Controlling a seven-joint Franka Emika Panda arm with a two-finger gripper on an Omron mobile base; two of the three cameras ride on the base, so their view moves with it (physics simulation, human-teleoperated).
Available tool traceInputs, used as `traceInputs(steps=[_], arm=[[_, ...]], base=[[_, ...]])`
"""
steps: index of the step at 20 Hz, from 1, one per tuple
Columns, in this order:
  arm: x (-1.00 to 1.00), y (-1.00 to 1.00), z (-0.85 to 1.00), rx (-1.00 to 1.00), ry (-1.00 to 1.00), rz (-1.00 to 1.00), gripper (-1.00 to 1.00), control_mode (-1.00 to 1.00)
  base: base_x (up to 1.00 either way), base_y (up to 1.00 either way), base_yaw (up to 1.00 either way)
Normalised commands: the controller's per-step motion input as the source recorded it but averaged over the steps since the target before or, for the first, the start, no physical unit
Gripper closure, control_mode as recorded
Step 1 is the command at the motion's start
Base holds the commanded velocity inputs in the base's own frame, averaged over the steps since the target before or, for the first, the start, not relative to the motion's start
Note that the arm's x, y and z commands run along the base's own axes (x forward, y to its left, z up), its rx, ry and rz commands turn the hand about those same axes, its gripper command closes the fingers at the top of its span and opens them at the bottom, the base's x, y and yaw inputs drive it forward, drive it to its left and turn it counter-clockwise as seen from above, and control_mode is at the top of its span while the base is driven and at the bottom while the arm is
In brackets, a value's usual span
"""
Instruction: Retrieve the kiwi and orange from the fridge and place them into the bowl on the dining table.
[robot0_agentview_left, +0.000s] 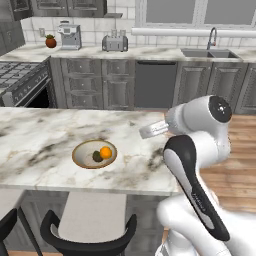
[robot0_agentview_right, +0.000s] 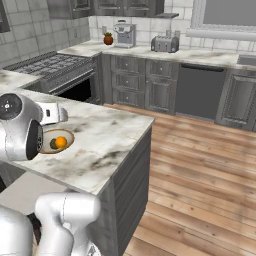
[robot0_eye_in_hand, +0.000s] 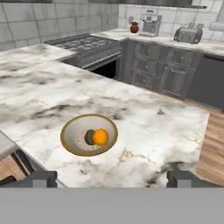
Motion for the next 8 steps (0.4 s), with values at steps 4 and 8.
traceInputs(steps=[4,8], arm=[[-0.94,-0.13,0.23,-0.08,-0.01,-0.04,-1.0,-1.0],[-0.9,0.0,0.24,-0.17,0.0,-0.09,-1.0,-1.0]], base=[[0.0,0.0,0.0],[0.0,0.0,0.0]])
